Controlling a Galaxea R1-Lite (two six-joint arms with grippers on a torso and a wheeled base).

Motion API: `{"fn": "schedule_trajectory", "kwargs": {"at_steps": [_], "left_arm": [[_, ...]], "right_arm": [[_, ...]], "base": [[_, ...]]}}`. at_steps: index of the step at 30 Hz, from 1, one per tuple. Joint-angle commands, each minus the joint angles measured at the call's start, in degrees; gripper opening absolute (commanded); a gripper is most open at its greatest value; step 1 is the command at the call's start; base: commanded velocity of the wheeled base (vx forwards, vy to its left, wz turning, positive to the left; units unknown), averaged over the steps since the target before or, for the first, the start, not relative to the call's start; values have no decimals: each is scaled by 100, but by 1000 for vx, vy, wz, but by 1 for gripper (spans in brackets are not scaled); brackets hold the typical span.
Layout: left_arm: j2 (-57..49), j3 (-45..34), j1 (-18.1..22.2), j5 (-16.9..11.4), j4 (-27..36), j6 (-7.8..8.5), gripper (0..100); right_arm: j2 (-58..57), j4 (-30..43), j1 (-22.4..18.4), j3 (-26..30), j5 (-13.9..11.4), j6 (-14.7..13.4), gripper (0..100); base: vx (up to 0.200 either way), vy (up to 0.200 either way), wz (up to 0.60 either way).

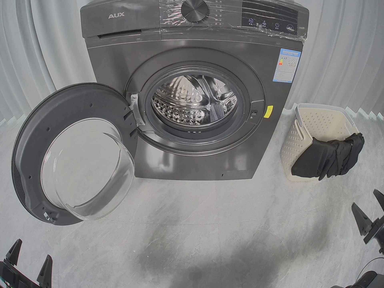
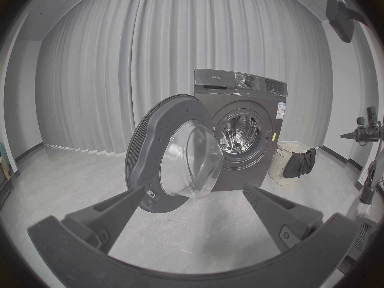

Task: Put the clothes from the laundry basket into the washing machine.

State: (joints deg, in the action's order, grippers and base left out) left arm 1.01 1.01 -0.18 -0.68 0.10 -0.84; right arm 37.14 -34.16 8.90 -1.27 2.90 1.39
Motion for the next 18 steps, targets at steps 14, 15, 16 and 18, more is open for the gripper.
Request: {"fn": "schedule_trajectory", "kwargs": {"at_steps": [14, 15, 16, 18], "left_arm": [[-101, -92, 1, -2, -1, -4, 100], [-101, -92, 1, 7, -1, -4, 100], [-101, -92, 1, 16, -1, -4, 100], [-101, -92, 1, 16, -1, -4, 100]], "right_arm": [[-3714, 3240, -846, 127, -229, -113, 100], [-3714, 3363, -846, 127, -229, -139, 100], [-3714, 3433, -846, 127, -246, -130, 100], [-3714, 3460, -846, 127, -255, -130, 100]], "base": [[0, 0, 0], [0, 0, 0], [0, 0, 0], [0, 0, 0]]}}
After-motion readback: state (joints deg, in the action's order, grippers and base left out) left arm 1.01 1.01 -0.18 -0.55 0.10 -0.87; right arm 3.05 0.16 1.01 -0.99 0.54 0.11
